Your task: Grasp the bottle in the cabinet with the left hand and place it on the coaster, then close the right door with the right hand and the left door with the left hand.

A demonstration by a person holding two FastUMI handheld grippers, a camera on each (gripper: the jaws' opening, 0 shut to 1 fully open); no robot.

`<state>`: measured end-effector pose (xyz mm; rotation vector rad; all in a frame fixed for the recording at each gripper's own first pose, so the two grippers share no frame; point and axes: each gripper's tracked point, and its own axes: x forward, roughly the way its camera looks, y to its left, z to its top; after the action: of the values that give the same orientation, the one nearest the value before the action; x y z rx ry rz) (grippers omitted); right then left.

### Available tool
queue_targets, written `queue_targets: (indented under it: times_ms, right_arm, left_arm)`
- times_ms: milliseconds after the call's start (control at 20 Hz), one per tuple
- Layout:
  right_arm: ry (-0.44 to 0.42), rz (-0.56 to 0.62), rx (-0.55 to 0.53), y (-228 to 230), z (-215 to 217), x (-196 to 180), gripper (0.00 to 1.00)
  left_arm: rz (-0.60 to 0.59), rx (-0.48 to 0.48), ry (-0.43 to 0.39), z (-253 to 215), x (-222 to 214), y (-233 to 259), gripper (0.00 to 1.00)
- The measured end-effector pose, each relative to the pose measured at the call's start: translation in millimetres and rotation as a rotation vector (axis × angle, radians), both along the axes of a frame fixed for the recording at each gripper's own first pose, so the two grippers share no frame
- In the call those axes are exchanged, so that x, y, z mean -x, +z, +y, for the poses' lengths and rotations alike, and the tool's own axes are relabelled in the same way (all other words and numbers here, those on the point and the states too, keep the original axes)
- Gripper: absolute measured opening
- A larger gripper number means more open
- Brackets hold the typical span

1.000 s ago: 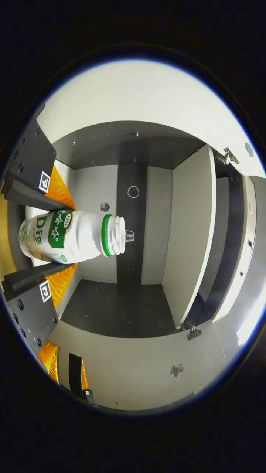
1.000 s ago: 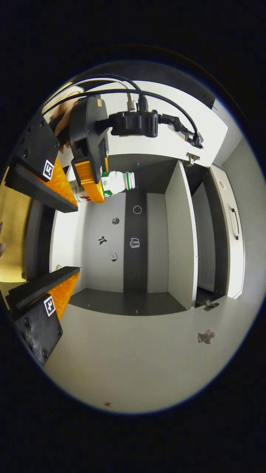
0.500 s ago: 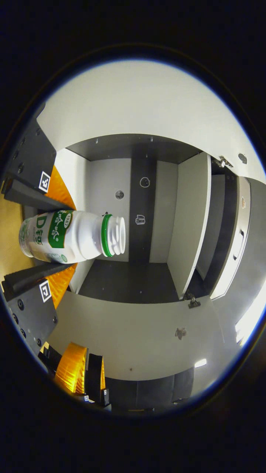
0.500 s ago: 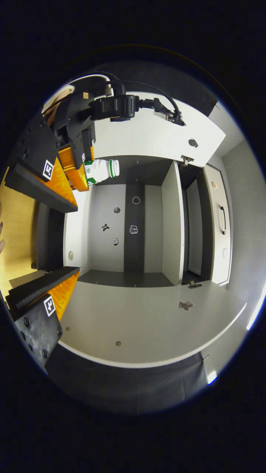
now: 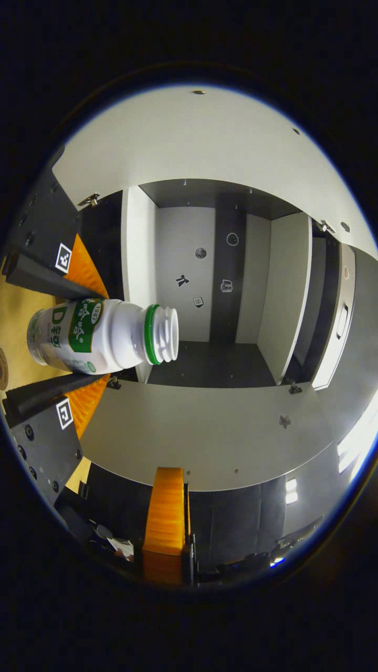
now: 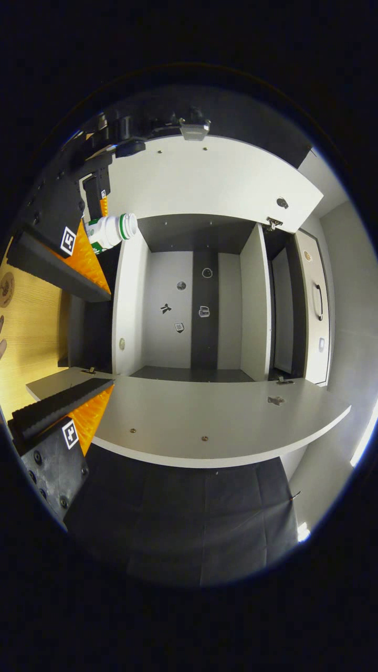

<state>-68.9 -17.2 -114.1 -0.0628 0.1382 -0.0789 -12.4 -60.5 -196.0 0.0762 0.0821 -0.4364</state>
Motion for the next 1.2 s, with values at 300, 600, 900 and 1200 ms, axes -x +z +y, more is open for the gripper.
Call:
queue_targets:
  times_ms: [300, 600, 900, 1200]
  right_arm:
    - [0.055, 0.032, 0.019, -43.1, -18.9, 12.9, 0.97]
    - [0.062, 0.09, 0.006, -99.4, -35.9, 33.9, 0.97]
    - [0.077, 0.145, 0.007, -146.1, -38.6, 51.1, 0.97]
    - [0.092, 0.198, -0.024, -177.9, -38.3, 55.4, 0.98]
  left_arm:
    - [0.045, -0.021, 0.033, -10.8, 42.1, -84.3, 0.72]
    - [0.056, 0.003, 0.062, -20.7, 71.4, -153.2, 0.72]
    - [0.031, -0.076, 0.099, -18.8, 80.1, -206.2, 0.72]
    - [0.064, -0.08, 0.101, -20.1, 84.7, -237.6, 0.72]
